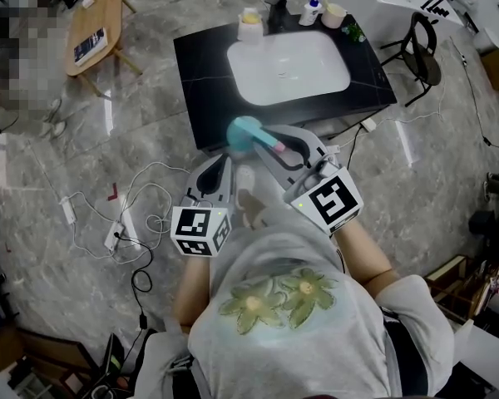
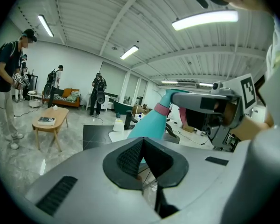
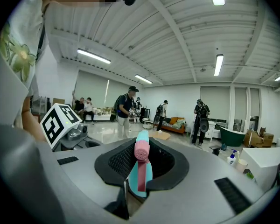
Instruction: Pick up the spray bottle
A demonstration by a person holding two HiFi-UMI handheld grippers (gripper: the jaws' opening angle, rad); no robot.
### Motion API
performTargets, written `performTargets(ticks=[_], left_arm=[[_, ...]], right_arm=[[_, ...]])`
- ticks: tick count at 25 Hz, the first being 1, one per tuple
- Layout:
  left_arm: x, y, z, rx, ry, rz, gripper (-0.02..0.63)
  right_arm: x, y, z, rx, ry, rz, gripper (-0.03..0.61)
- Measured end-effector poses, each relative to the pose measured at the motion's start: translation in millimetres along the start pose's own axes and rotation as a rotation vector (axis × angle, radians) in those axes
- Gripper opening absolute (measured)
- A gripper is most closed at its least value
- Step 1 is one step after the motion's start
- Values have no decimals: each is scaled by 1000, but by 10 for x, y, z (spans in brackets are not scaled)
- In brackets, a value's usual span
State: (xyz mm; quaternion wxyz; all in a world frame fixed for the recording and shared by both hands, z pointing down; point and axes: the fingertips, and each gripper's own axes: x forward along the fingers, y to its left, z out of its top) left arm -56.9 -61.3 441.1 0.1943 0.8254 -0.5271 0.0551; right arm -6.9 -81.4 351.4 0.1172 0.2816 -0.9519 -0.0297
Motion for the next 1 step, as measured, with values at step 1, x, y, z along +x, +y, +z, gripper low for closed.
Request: performTargets(ticks=[1], left_arm=[[19, 7, -2, -2, 2, -2, 8]], right_arm=[[16, -12, -7, 2, 2, 0, 74]])
